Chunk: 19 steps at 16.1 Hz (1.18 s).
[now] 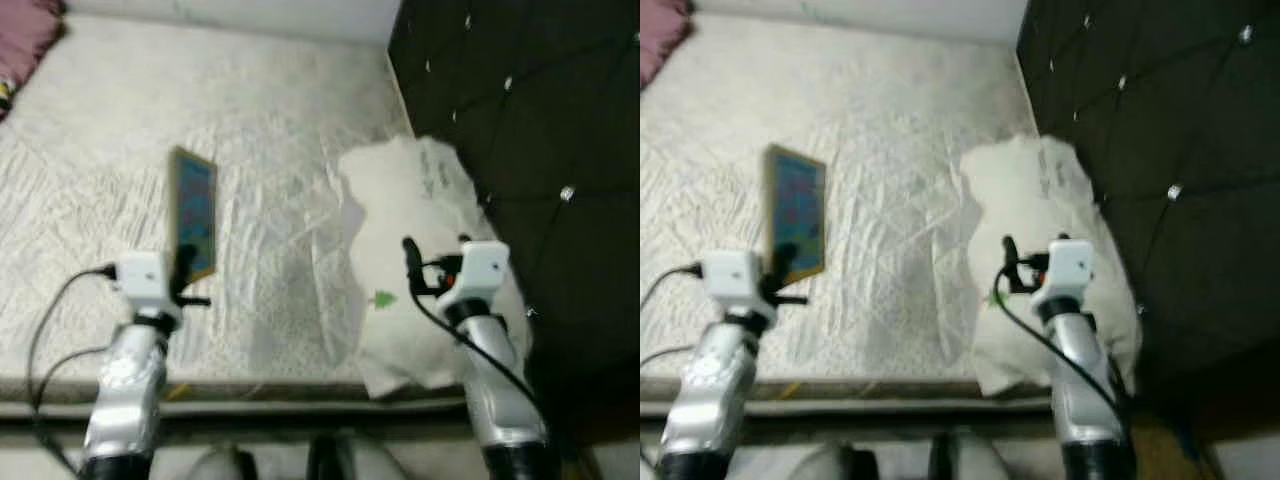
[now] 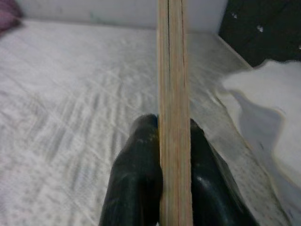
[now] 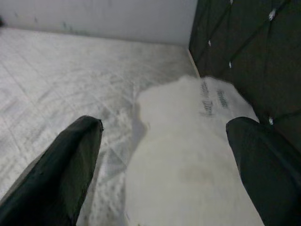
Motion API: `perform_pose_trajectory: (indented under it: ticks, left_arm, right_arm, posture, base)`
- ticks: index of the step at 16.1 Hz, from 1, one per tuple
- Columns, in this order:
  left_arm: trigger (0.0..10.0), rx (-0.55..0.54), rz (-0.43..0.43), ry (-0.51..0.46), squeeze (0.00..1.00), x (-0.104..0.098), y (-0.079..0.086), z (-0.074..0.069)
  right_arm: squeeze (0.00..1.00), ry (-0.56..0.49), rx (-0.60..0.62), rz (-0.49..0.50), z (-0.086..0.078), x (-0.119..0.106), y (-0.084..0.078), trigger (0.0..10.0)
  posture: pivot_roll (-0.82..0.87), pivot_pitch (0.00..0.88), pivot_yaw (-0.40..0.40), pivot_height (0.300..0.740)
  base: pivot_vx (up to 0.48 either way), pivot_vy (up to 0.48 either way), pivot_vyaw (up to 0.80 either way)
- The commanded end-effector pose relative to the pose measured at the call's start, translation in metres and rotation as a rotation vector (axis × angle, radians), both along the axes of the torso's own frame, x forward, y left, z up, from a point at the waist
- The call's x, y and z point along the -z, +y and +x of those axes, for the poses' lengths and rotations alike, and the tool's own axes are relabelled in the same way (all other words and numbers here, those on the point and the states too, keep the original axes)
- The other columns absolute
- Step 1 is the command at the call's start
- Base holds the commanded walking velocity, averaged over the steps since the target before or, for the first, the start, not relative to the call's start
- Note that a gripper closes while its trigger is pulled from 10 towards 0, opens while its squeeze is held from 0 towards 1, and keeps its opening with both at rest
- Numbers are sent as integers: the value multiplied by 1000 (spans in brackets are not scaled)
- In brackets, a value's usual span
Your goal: Clean up the room
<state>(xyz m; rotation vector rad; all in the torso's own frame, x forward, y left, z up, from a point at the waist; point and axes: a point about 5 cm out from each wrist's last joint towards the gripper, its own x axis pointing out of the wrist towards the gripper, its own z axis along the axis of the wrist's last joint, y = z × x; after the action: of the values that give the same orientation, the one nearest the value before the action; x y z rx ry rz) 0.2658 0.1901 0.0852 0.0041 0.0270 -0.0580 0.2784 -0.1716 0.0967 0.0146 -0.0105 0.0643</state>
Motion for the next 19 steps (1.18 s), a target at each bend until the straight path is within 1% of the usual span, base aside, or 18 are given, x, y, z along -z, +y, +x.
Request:
perform_pose_trajectory:
  ticks: [1, 6, 12, 14, 15, 16, 17, 19]
  left_arm:
    - [10000, -15, 12, -15, 0, -3, 4, -2]
    - [10000, 1, -26, -10, 0, -4, 7, -4]
    - [10000, 0, -47, -15, 0, -8, 10, -4]
    - [10000, -23, -81, 25, 0, -1, 12, -7]
    - [10000, -26, -85, 67, 0, 4, 9, -8]
    - [10000, -36, -125, 116, 0, 9, 8, -9]
    - [10000, -11, -117, 123, 0, 10, 7, -10]
    - [10000, -13, -123, 90, 0, 10, 11, -13]
  right_arm:
    - [0, -5, -2, 6, 0, -2, 1, 10000]
    - [0, -2, -3, 3, 1, -2, 1, 10000]
    - [0, -5, -10, -9, 1, -4, 3, 10000]
    - [0, -1, -4, -8, 0, -3, 3, 10000]
    - [0, 1, 3, -8, -1, -2, 2, 10000]
    - [0, 1, 7, -9, -2, -2, 0, 10000]
    - [0, 2, 9, -9, -4, -2, -1, 10000]
    - [0, 16, 25, -7, -7, 1, -5, 10000]
  posture:
    - [22, 128, -69, 740]
    - [21, 131, -72, 740]
    - [27, 168, -71, 740]
    - [24, 167, -65, 740]
    - [23, 164, -68, 740]
    - [21, 163, -69, 740]
    - [19, 160, -69, 740]
    - [16, 153, -67, 740]
  base:
    - [0, 0, 0]
    - [0, 0, 0]
    - [0, 0, -636]
    - [0, 0, 0]
    - [0, 0, 0]
    - [0, 0, 0]
    - [0, 0, 0]
    - [0, 0, -800]
